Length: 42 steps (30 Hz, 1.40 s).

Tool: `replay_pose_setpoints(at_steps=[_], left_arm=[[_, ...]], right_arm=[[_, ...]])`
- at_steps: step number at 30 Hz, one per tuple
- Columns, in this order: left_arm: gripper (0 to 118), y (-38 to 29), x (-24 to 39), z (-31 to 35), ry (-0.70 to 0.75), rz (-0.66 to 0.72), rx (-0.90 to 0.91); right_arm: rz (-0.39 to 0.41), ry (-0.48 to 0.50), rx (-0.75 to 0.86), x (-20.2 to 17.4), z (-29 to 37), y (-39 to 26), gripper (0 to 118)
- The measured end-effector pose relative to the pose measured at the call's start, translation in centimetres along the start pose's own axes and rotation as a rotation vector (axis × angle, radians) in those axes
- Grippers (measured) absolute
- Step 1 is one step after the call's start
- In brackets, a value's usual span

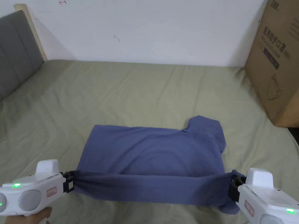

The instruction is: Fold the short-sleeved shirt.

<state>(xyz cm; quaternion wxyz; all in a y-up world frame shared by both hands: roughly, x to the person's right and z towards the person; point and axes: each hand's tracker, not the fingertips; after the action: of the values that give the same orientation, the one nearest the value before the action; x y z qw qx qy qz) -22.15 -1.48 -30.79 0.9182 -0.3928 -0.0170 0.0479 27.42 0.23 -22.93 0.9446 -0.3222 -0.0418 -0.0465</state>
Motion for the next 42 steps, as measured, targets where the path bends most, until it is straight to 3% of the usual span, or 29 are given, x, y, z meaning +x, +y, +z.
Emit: replay_pose_setpoints(at_steps=[9,15,20,24,26,28,30,33,38,42], left_arm=[[4,4.8,1.2,-9.4,0.013,-0.018,-0.109],[4,4.4,2.5,-14.6,0.06,-0.113,-0.226],[4,3.8,3.1,-16.4,0.076,-0.141,-0.258],[6,4.7,2.4,-15.6,0.062,-0.089,-0.271],[23,5.2,2.5,-14.1,0.024,-0.029,-0.237],[71,6.0,2.6,-12.1,-0.013,0.028,-0.186],[99,6.5,3.4,-9.5,-0.018,0.046,-0.111],[100,7.3,4.8,-4.6,-0.041,0.014,0.041],[100,7.0,6.8,3.1,-0.006,-0.049,0.333],[99,5.4,7.5,7.4,0.003,-0.037,0.461]], right_arm=[[0.009,-0.025,-0.1,0.6,-8.6,2.4,5],[0.006,-0.043,-0.214,1.5,-15.2,1.3,5],[0.026,-0.063,-0.311,1.6,-17.9,0.1,5],[0.009,-0.063,-0.311,1.6,-17.3,0.8,5],[0.005,-0.056,-0.271,1.5,-15.8,1.5,11],[0.031,-0.043,-0.184,1.1,-13.4,2.5,46],[0.037,-0.024,-0.118,0.9,-10.7,3.8,81],[0.035,0.003,0.017,0.4,-5.7,5.5,84],[0.066,-0.036,0.255,-0.3,1.8,6.5,84],[0.08,-0.07,0.38,-1.5,7.0,6.5,84]])
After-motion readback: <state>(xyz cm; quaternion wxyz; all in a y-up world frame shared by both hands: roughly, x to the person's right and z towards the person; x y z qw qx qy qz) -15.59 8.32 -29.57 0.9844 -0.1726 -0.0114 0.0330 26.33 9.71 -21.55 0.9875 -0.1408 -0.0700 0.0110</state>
